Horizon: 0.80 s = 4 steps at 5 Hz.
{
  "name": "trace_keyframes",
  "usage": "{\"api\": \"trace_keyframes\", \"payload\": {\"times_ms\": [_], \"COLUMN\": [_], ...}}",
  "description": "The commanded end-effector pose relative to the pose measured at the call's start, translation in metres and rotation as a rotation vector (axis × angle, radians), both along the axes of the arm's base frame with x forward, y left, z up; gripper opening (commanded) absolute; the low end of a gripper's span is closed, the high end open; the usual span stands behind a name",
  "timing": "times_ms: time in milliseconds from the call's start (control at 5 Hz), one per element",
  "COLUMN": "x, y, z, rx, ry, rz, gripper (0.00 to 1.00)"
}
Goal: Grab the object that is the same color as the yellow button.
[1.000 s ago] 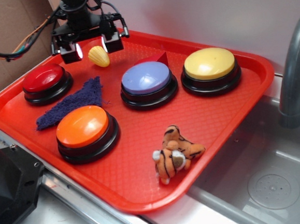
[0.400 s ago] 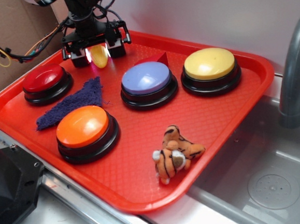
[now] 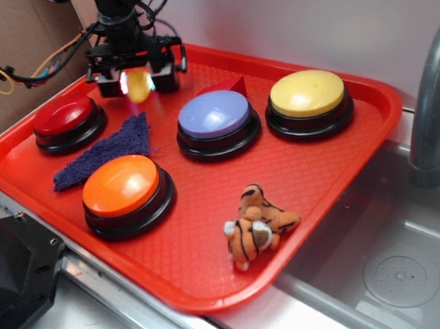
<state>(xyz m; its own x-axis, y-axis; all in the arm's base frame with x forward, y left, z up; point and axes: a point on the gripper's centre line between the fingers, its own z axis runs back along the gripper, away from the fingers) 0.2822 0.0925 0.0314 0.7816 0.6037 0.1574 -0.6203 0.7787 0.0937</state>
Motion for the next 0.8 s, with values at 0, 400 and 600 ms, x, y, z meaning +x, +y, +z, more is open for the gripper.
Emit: {"api": "trace_keyframes", "payload": {"times_ms": [0, 400, 600], "x": [0.020, -0.036, -0.059], "y": [-0.038, -0.094, -0.105], "z": [0.102, 0.162, 0.176], "rx": [-0.026, 0.031, 0.006], "ry": [0.053, 0.113, 0.085], "rz": [-0.441, -0.939, -1.005], "gripper": [0.00, 0.00, 0.00]}}
